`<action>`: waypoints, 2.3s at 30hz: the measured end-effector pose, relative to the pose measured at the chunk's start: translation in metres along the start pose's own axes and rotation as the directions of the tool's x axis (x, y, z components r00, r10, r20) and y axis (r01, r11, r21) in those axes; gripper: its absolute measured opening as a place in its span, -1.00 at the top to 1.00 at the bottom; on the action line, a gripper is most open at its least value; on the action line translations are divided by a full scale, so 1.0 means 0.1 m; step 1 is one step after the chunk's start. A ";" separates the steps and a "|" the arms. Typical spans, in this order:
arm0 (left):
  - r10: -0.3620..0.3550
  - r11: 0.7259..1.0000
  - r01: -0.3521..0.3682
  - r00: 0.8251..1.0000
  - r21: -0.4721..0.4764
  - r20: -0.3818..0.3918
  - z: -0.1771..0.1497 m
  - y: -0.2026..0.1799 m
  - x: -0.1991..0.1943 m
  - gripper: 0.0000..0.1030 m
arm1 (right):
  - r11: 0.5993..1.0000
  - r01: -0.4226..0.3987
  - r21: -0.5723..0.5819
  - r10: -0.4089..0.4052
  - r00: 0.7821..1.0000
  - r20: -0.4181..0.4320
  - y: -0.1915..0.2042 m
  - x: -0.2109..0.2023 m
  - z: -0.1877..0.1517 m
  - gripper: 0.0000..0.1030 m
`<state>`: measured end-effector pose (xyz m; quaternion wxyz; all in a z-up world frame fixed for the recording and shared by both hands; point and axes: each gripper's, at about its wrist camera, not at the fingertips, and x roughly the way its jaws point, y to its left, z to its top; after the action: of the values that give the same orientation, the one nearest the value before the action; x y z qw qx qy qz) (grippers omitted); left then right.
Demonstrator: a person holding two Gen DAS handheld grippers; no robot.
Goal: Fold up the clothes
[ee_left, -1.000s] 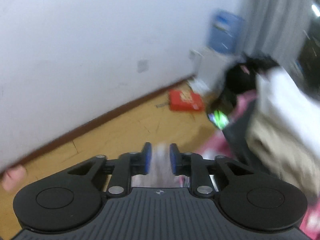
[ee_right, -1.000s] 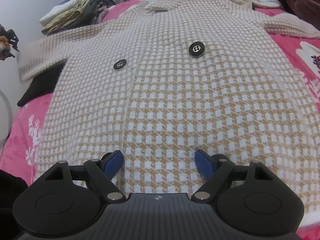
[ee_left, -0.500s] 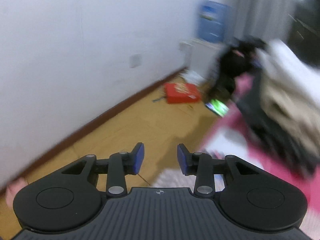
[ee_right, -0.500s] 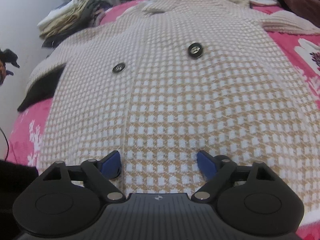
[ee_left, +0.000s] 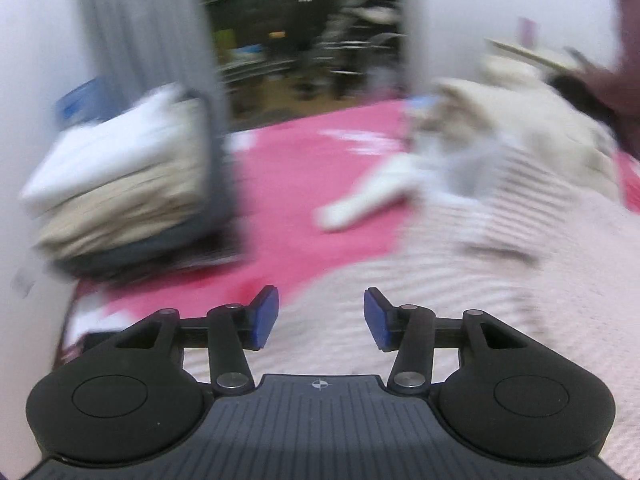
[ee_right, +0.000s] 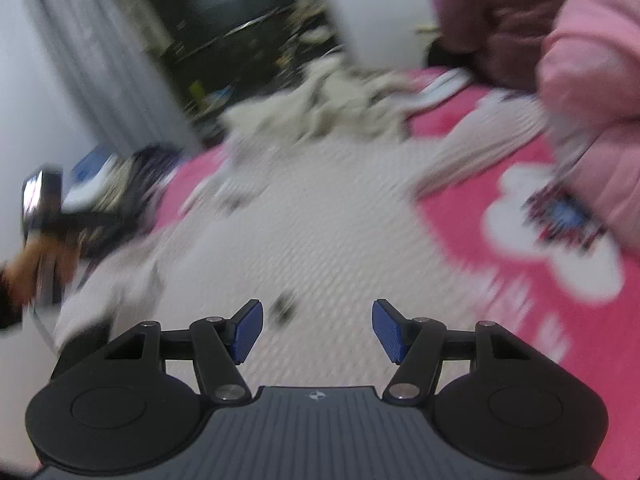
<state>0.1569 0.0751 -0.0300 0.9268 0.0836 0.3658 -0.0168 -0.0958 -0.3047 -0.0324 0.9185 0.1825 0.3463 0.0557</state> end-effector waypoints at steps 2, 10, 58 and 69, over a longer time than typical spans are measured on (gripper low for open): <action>-0.076 0.996 0.077 0.997 0.035 -0.014 0.00 -0.42 0.07 0.08 | 0.997 0.035 0.063 -0.038 0.999 0.035 -0.23 0.11 0.29 -0.25; -0.299 0.944 0.306 0.952 0.124 -0.072 -0.19 -1.58 0.35 0.08 | 0.939 0.161 0.302 -0.179 0.983 0.032 -1.06 1.00 1.32 -0.27; -0.514 0.853 0.501 0.856 0.148 0.061 -0.25 -2.31 0.98 -0.05 | 0.918 0.382 0.112 -0.397 0.893 0.213 -1.63 1.87 3.23 0.62; -0.540 0.841 0.541 0.841 -0.008 0.027 -0.14 -2.13 1.01 -0.03 | 0.874 -0.346 -0.340 0.412 0.900 0.143 -0.01 -0.34 2.24 0.63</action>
<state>0.2016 -0.1296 -0.1394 0.8894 -0.0303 0.3635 -0.2754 0.0259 -0.3794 0.1436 0.9379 0.1075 0.1911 0.2689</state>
